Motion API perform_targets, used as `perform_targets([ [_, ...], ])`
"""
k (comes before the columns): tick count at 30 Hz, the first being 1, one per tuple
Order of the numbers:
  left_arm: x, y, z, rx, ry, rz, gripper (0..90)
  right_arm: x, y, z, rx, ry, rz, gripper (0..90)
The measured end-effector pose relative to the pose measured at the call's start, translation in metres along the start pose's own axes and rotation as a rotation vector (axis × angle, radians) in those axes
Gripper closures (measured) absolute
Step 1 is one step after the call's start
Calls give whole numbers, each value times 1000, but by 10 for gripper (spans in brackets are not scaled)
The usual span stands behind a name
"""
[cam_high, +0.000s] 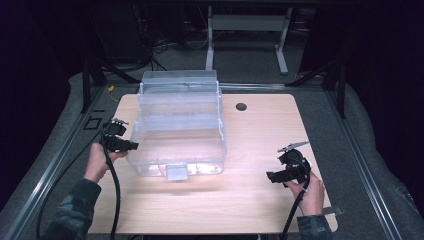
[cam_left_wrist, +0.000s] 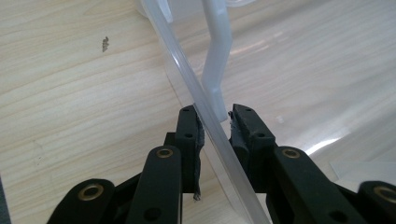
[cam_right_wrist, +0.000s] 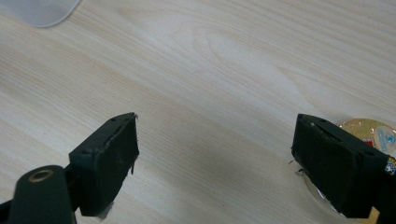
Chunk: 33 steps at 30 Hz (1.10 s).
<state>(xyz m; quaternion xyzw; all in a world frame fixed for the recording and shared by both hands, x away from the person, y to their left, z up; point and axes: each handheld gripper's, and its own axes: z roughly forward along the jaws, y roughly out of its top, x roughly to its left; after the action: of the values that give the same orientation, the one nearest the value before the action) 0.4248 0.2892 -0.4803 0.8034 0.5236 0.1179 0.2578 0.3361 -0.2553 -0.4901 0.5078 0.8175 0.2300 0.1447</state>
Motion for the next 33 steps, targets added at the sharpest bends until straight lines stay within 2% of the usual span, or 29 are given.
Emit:
perform_targets([
  [7,-13,6,4,15,-10,28,719,-2,1,-1,-2,7,-5,139],
  [9,-18,8,6,15,-13,35,717,-1,1,-2,2,-13,-7,139],
  [14,-28,14,10,23,-21,44,714,-4,1,-4,-4,-8,-3,139],
  [15,-34,17,13,29,-22,49,713,-5,1,-6,-2,-21,0,139],
  [17,-37,19,14,32,-20,57,712,-6,1,-7,-5,-19,-3,139],
  [20,-48,26,19,37,-26,60,712,-8,0,-10,-10,-16,3,139],
  [33,-86,45,33,65,-33,102,707,-21,0,-13,-3,-43,33,140],
])
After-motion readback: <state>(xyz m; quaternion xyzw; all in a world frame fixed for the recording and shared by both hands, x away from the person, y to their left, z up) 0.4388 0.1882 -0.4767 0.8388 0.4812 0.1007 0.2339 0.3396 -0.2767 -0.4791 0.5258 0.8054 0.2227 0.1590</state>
